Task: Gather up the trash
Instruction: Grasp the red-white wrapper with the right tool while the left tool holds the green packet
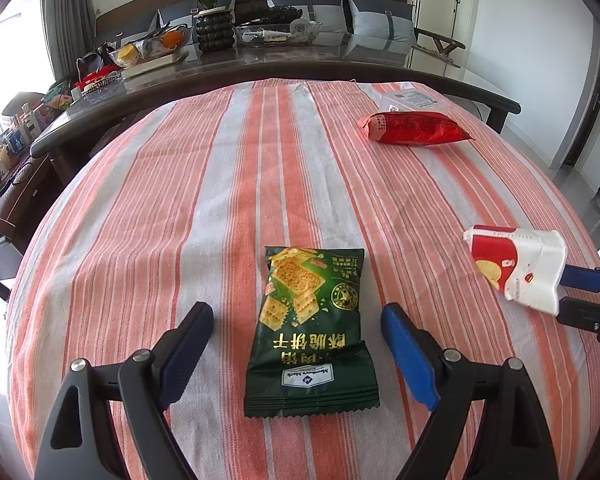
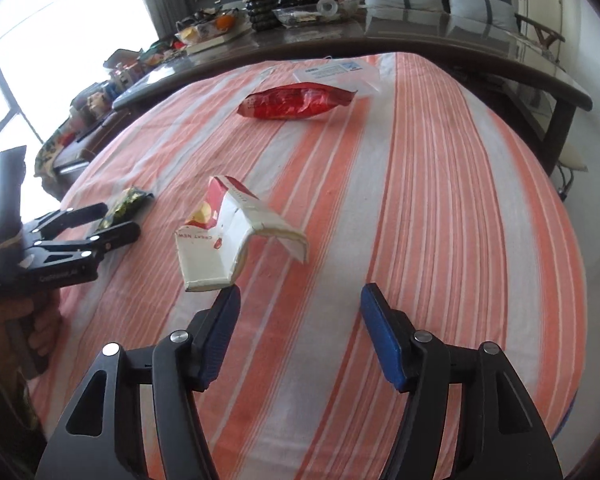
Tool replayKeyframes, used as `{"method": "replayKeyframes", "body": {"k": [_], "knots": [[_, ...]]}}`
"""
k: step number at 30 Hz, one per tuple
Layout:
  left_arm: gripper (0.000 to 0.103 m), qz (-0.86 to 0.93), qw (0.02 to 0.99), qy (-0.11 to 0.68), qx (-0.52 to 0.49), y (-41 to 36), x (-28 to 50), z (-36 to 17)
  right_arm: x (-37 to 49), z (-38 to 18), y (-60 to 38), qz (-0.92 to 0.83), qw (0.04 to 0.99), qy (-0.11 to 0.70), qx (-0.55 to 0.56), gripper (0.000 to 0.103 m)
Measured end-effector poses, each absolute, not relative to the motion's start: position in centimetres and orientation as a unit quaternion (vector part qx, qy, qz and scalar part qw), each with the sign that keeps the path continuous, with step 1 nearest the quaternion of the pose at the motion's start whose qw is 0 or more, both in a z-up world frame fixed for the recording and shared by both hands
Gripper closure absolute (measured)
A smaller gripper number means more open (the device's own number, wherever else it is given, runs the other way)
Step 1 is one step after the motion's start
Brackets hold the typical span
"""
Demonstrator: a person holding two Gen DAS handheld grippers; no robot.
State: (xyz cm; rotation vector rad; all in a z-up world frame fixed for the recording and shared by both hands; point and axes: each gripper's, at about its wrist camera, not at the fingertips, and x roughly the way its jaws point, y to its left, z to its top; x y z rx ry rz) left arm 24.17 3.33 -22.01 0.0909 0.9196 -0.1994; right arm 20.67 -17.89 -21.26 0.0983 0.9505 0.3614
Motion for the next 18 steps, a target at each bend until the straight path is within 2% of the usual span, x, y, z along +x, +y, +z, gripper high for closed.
{"method": "replayKeyframes", "body": {"k": [3,10,18], "knots": [[0.015,-0.096,0.890,0.443,0.044,3.3,24.2,-22.0,19.9,-20.5,-17.4,0.189,0.873,0.449,0.031,0.038],[0.015,-0.096,0.890,0.443,0.043,3.3,24.2,-22.0,19.3,-19.3,-16.8,0.198,0.883,0.425,-0.032,0.027],[0.015,-0.128,0.888,0.442,0.028,4.2,23.8,-21.7,21.1,-19.2,-13.5,0.232,0.865,0.430,-0.116,0.026]]}}
